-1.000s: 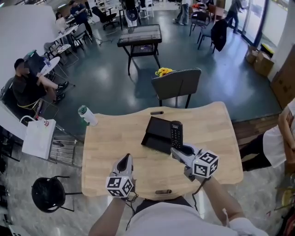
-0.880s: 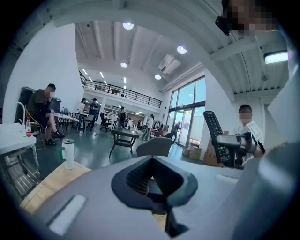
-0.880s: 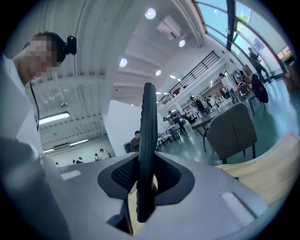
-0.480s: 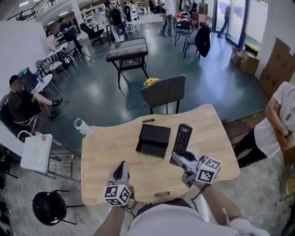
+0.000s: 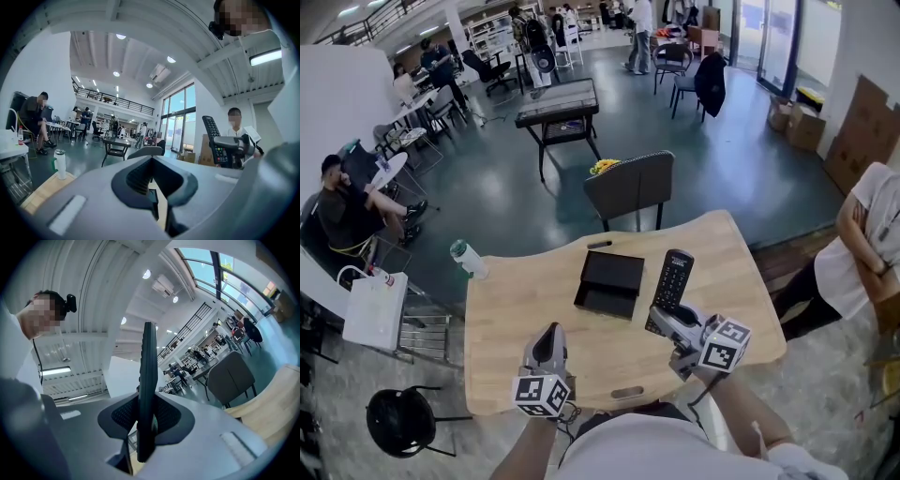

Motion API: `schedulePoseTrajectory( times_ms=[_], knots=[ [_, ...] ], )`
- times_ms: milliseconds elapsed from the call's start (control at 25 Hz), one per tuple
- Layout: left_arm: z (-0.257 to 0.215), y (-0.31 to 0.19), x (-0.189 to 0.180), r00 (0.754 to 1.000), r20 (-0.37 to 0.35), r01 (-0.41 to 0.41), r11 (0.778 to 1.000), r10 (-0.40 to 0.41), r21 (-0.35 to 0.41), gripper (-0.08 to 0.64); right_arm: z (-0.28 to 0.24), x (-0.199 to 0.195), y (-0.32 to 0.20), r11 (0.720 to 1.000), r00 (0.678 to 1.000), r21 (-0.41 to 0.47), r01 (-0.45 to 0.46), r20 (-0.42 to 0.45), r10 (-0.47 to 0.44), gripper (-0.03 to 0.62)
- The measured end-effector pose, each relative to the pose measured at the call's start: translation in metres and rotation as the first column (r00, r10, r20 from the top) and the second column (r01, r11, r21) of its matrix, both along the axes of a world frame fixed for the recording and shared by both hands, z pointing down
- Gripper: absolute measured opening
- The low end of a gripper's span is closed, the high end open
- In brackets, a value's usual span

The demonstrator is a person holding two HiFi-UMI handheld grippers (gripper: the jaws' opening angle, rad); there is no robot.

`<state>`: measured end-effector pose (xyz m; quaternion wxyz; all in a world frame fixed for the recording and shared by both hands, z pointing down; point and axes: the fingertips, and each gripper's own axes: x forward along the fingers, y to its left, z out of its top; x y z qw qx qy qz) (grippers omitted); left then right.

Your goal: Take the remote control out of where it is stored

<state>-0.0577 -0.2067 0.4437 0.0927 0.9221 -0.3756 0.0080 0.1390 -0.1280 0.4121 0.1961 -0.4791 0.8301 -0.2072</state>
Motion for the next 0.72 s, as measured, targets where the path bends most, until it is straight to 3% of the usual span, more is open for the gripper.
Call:
schedulePoseTrajectory(
  times_ms=[720],
  knots=[
    [-0.010,0.004,0.008,1.000,-0.007,-0.022,0.999,0.022,0.032,0.000,0.006,0.002,-0.002,1.000,1.000,-0.015,-0.022,0.005,0.022,0.107]
  ],
)
